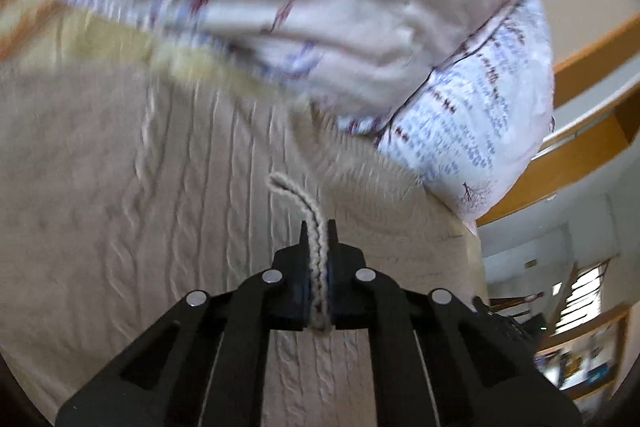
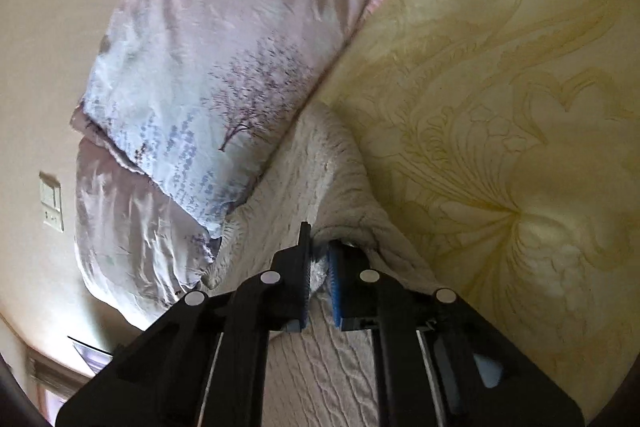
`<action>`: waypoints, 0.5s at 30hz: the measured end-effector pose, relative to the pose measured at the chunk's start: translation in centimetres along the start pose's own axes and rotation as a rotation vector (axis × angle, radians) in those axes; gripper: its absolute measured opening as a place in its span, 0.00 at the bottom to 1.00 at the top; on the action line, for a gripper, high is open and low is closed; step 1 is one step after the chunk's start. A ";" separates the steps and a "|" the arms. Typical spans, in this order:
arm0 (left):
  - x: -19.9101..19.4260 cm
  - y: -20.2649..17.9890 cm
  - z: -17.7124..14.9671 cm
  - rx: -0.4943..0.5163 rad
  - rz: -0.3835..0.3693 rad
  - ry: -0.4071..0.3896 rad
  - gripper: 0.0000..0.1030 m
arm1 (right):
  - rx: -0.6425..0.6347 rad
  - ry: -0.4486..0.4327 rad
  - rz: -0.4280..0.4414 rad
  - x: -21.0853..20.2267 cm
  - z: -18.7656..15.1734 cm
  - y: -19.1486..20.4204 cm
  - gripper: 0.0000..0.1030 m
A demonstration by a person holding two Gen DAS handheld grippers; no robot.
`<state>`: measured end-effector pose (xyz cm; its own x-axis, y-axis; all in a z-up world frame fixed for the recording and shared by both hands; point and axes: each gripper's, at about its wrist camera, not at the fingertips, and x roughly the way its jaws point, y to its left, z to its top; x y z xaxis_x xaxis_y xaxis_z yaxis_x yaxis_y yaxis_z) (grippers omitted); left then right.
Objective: Fold small clothes
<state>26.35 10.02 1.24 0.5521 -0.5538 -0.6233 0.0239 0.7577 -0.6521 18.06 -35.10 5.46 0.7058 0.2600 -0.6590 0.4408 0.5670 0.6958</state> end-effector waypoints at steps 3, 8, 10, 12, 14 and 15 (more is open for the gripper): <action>-0.4 -0.1 0.4 0.082 0.086 -0.030 0.05 | -0.046 0.002 -0.046 0.1 -0.9 0.1 0.08; 0.6 1.8 -0.1 0.057 0.175 0.027 0.09 | -0.150 -0.008 -0.180 0.6 -1.8 0.7 0.08; 0.0 2.0 -0.4 0.047 0.175 0.017 0.13 | -0.186 -0.024 -0.220 0.2 -2.1 1.3 0.12; -1.3 2.0 -0.8 0.047 0.163 0.008 0.28 | -0.219 -0.051 -0.250 -0.7 -2.4 1.7 0.34; -3.6 2.1 -1.4 0.047 0.142 -0.031 0.54 | -0.249 -0.085 -0.233 -1.7 -3.0 2.2 0.52; -4.8 2.1 -1.7 0.050 0.133 -0.053 0.57 | -0.258 -0.094 -0.230 -1.9 -3.2 2.4 0.62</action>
<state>22.35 13.71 2.14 0.5966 -0.4294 -0.6780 -0.0113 0.8403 -0.5420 15.96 -31.78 7.47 0.6576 0.0368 -0.7525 0.4476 0.7843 0.4295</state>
